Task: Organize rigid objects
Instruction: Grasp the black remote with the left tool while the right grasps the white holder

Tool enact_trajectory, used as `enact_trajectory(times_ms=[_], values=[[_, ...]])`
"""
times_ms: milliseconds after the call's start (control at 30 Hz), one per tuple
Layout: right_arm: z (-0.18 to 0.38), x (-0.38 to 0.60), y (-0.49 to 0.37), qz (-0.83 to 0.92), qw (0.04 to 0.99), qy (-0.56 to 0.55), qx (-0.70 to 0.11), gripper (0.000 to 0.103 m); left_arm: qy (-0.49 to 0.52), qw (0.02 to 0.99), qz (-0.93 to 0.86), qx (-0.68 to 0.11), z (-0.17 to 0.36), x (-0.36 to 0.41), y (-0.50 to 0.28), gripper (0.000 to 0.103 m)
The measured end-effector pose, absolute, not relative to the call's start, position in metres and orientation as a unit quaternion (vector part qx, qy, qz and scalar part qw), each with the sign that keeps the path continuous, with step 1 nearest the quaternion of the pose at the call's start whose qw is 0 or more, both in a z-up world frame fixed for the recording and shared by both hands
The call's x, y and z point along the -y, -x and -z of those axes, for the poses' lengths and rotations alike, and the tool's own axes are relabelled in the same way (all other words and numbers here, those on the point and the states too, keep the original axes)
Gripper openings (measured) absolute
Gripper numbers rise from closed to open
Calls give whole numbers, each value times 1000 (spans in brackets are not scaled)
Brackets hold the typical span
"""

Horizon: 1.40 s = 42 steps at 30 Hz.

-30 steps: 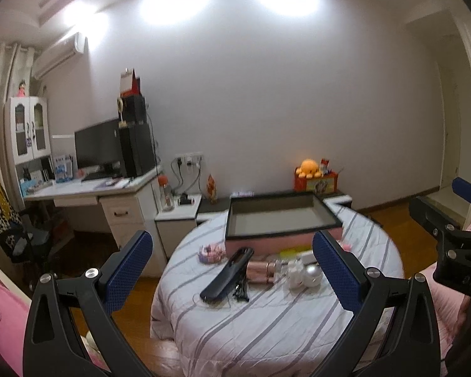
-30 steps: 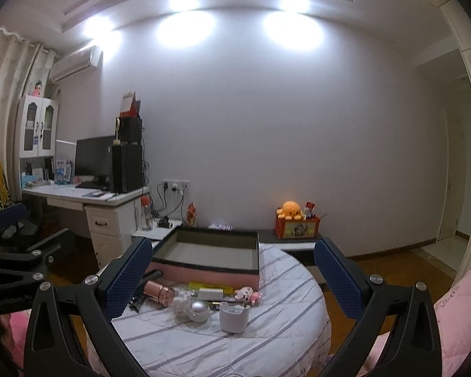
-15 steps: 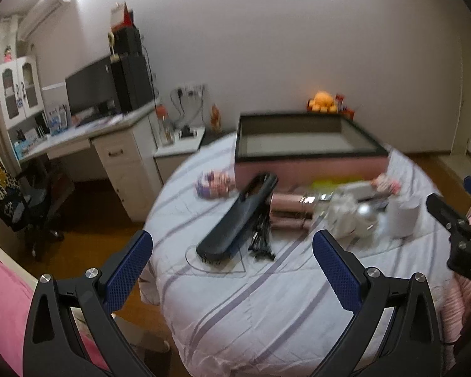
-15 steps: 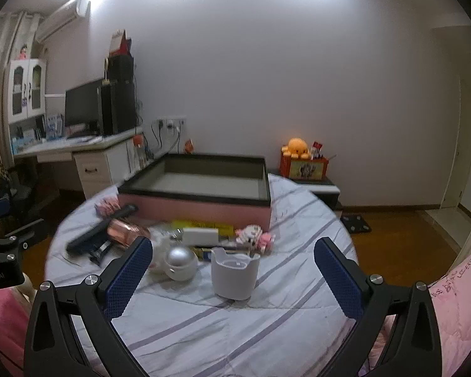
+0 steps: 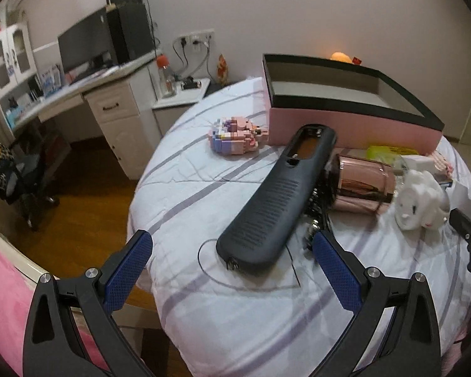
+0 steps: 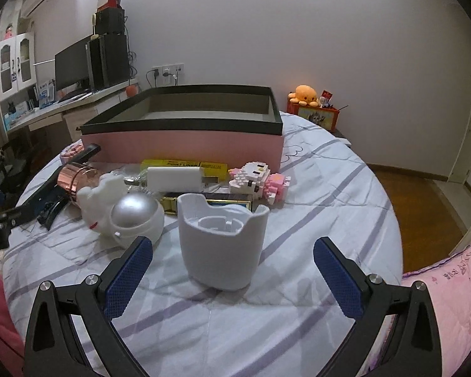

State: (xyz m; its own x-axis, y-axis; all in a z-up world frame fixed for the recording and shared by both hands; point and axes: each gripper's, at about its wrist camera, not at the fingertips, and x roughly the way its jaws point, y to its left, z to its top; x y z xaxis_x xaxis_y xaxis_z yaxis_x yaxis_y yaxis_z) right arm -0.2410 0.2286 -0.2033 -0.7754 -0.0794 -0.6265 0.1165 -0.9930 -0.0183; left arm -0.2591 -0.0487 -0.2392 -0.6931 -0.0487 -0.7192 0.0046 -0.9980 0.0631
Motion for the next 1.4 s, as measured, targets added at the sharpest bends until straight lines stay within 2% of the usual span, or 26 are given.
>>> enact_trajectory(times_ms=[100, 133, 167, 400, 500, 667, 700, 933, 1100, 1167, 1300, 1333, 1400], values=[[208, -228, 251, 934, 66, -350, -25, 80, -406, 5, 913, 22, 241, 52, 272, 103], [210, -229, 253, 932, 70, -355, -22, 66, -409, 1, 912, 20, 242, 52, 275, 103], [211, -229, 256, 929, 73, -361, -20, 63, -413, -8, 911, 18, 244, 52, 280, 103], [215, -230, 266, 920, 94, -380, -8, 59, -445, -60, 893, -21, 257, 61, 305, 100], [215, -229, 270, 918, 98, -385, -11, 58, -446, -85, 891, -14, 257, 55, 310, 94], [214, -230, 274, 916, 103, -388, -2, 57, -434, -111, 894, 12, 252, 44, 308, 57], [213, -231, 275, 915, 105, -389, 0, 57, -433, -116, 894, 12, 251, 42, 307, 52], [213, -234, 274, 914, 112, -390, -2, 57, -446, -98, 890, -11, 249, 37, 297, 43], [212, -239, 273, 913, 109, -393, -13, 57, -456, -78, 886, -33, 247, 32, 288, 46], [212, -241, 272, 913, 109, -393, -10, 57, -458, -76, 885, -33, 248, 30, 288, 57], [211, -243, 272, 912, 113, -394, -9, 57, -455, -66, 887, -53, 247, 40, 291, 71], [211, -243, 273, 912, 114, -393, -8, 57, -454, -58, 887, -55, 247, 44, 294, 79], [212, -245, 274, 912, 118, -393, 4, 57, -451, -60, 888, -63, 247, 48, 296, 80]])
